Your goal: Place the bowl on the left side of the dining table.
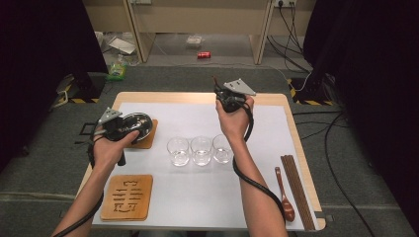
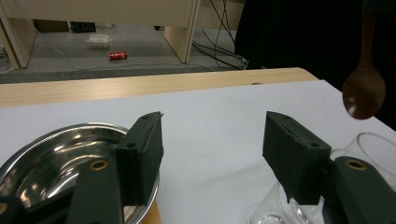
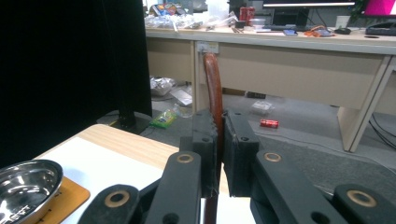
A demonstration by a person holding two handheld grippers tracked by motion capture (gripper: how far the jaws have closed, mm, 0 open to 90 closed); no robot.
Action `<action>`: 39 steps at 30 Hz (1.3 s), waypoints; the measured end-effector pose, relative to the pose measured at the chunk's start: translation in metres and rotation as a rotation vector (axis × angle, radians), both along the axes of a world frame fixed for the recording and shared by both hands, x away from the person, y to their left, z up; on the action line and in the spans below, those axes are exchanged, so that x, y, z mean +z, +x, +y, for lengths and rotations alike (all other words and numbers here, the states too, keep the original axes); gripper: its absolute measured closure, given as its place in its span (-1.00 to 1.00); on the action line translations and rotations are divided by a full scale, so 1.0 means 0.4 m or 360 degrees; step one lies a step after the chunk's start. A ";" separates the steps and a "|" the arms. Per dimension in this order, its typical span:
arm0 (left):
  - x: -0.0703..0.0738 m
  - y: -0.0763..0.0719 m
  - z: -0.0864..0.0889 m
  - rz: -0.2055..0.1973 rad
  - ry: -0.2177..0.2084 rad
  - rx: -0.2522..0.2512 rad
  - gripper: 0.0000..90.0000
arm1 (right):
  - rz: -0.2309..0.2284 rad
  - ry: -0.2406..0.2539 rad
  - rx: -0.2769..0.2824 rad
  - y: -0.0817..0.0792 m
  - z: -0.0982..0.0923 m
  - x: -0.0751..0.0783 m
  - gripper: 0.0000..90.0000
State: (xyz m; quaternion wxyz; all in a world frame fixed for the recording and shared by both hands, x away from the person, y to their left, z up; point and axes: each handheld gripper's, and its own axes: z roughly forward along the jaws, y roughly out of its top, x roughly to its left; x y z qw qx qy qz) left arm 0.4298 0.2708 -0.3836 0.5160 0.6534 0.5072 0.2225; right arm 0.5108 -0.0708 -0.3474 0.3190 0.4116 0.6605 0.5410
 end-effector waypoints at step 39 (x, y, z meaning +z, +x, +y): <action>0.116 0.155 -0.197 -0.0074 0.0028 -0.0119 0.03 | 0.0042 0.0046 0.0075 -0.013 0.065 -0.042 0.87</action>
